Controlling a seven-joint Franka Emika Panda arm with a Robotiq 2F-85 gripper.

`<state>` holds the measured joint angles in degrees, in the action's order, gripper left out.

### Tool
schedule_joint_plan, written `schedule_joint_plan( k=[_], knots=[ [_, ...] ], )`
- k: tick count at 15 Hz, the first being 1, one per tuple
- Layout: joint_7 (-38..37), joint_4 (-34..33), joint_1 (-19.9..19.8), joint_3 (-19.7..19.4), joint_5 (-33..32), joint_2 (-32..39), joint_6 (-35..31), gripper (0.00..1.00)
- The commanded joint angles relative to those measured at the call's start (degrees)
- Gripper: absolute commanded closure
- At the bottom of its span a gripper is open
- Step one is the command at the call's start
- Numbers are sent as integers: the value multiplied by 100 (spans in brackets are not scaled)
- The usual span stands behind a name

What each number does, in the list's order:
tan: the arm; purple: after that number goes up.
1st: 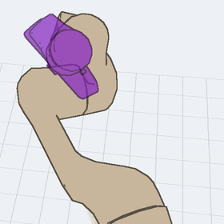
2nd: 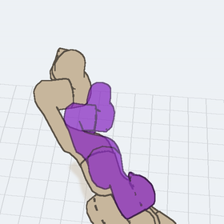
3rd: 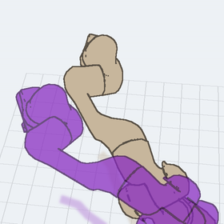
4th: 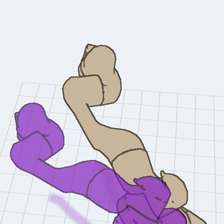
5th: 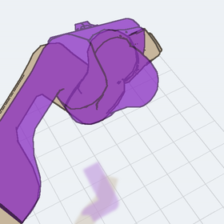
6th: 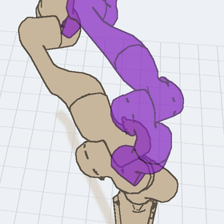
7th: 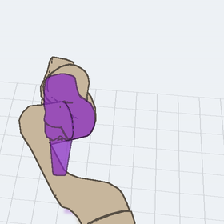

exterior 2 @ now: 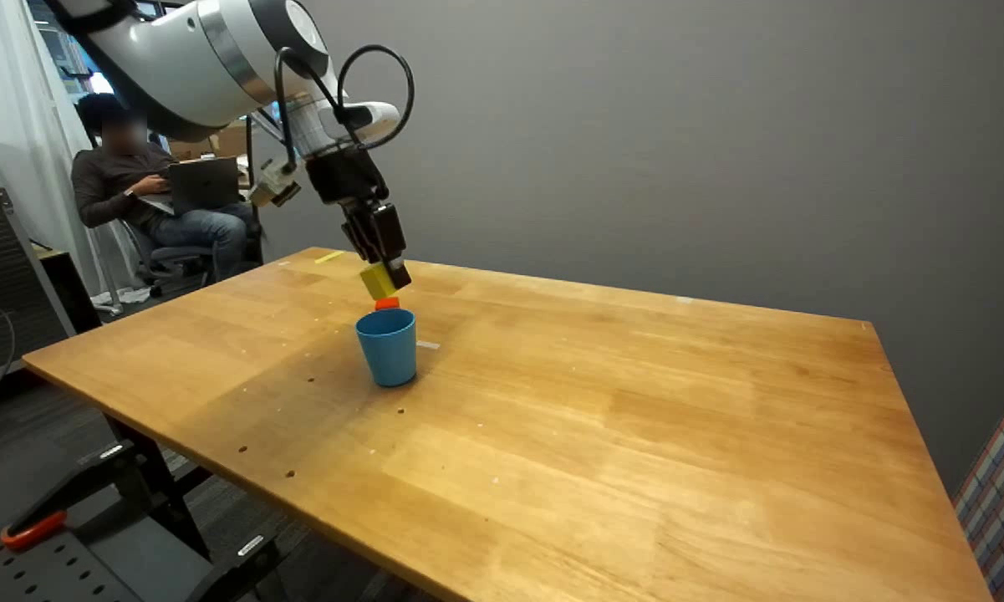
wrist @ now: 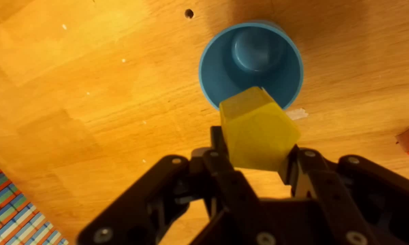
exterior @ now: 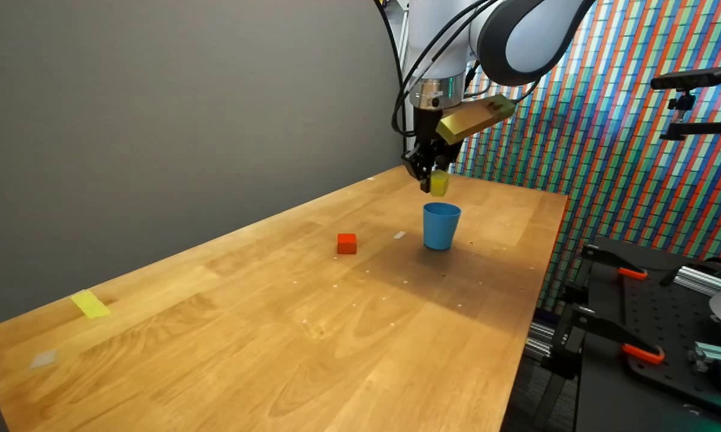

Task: Put the yellow block inside the light blue cup

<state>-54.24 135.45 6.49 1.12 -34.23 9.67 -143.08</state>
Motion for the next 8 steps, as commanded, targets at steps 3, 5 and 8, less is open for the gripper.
schedule_joint_plan(
  k=[3, 5, 8],
  knots=[
    [280, 28, -26, -156, 102, 194, -792, 82],
    [317, 72, -24, -220, 132, 175, -889, 82],
    [404, 132, -59, -292, 294, 142, -895, 82]
  ],
)
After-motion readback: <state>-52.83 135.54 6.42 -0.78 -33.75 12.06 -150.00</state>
